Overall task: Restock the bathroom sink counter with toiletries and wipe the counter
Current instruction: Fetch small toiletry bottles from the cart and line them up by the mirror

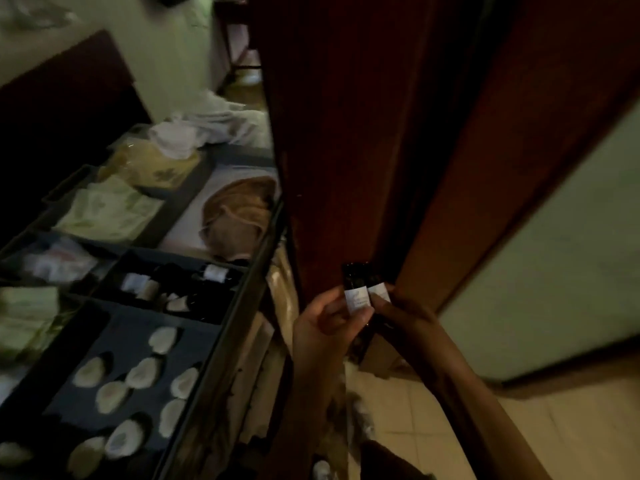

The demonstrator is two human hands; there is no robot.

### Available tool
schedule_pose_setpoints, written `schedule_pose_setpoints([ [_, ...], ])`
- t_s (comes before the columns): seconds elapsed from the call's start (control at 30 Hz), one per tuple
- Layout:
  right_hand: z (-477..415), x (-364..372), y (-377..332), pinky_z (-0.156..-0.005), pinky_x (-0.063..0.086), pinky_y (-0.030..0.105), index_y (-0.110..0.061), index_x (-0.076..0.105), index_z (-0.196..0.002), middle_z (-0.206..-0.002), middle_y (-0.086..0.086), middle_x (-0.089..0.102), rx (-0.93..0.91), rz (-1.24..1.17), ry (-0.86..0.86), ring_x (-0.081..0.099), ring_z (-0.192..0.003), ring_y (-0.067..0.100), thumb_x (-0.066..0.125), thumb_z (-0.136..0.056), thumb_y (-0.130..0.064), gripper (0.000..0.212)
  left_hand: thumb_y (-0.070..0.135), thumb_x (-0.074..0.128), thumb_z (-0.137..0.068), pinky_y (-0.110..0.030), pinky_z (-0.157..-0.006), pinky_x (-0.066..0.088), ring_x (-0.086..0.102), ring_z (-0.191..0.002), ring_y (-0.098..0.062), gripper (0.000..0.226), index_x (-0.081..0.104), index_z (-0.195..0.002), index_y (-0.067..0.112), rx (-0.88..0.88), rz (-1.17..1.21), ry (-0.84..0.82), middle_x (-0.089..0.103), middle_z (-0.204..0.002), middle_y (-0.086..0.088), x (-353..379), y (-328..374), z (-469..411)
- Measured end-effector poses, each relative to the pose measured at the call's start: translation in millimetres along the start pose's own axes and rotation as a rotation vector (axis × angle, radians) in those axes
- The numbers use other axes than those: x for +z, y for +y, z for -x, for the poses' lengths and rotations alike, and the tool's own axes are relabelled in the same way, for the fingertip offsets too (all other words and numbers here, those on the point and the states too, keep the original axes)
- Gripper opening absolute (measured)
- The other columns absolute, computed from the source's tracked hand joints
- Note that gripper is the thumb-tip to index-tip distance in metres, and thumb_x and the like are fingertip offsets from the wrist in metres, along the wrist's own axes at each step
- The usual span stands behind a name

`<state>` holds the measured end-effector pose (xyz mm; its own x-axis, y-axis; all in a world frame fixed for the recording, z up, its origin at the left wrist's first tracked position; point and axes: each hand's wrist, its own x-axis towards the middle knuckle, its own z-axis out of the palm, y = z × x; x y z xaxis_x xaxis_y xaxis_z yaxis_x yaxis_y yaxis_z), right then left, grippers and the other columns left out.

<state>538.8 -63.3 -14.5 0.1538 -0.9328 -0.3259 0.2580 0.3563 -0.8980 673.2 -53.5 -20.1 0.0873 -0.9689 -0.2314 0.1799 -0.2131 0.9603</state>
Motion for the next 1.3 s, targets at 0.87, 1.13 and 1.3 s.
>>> schedule_pose_setpoints([
  [0.87, 341.0, -369.3, -11.2, -0.089, 0.054, 0.029, -0.014, 0.069, -0.113, -0.103, 0.007, 0.073, -0.286, -0.259, 1.108, 0.068, -0.099, 0.019, 0.062, -0.087, -0.025, 0.03, 0.019, 0.074, -0.075, -0.019, -0.068, 0.055, 0.072, -0.086, -0.01, 0.027, 0.07, -0.102, 0.023, -0.085, -0.283, -1.119, 0.075, -0.091, 0.003, 444.3, -94.6, 189.7],
  [1.13, 392.9, -427.4, 1.1, -0.083, 0.055, 0.024, -0.015, 0.066, -0.116, -0.108, 0.005, 0.072, -0.368, -0.32, 1.209, 0.068, -0.101, 0.019, 0.063, -0.085, -0.024, 0.032, 0.008, 0.07, -0.082, -0.019, -0.067, 0.056, 0.072, -0.085, -0.012, 0.02, 0.069, -0.092, 0.025, -0.177, -0.33, -1.253, 0.076, -0.085, 0.006, 522.2, -120.7, 232.6],
  [1.3, 413.9, -471.7, -0.4, -0.079, 0.055, 0.021, -0.016, 0.065, -0.114, -0.108, 0.004, 0.072, -0.43, -0.343, 1.249, 0.068, -0.1, 0.017, 0.063, -0.08, -0.026, 0.035, 0.012, 0.069, -0.082, -0.018, -0.07, 0.055, 0.071, -0.09, -0.01, 0.02, 0.067, -0.095, 0.027, -0.197, -0.349, -1.328, 0.075, -0.091, 0.006, 574.1, -136.0, 247.9],
])
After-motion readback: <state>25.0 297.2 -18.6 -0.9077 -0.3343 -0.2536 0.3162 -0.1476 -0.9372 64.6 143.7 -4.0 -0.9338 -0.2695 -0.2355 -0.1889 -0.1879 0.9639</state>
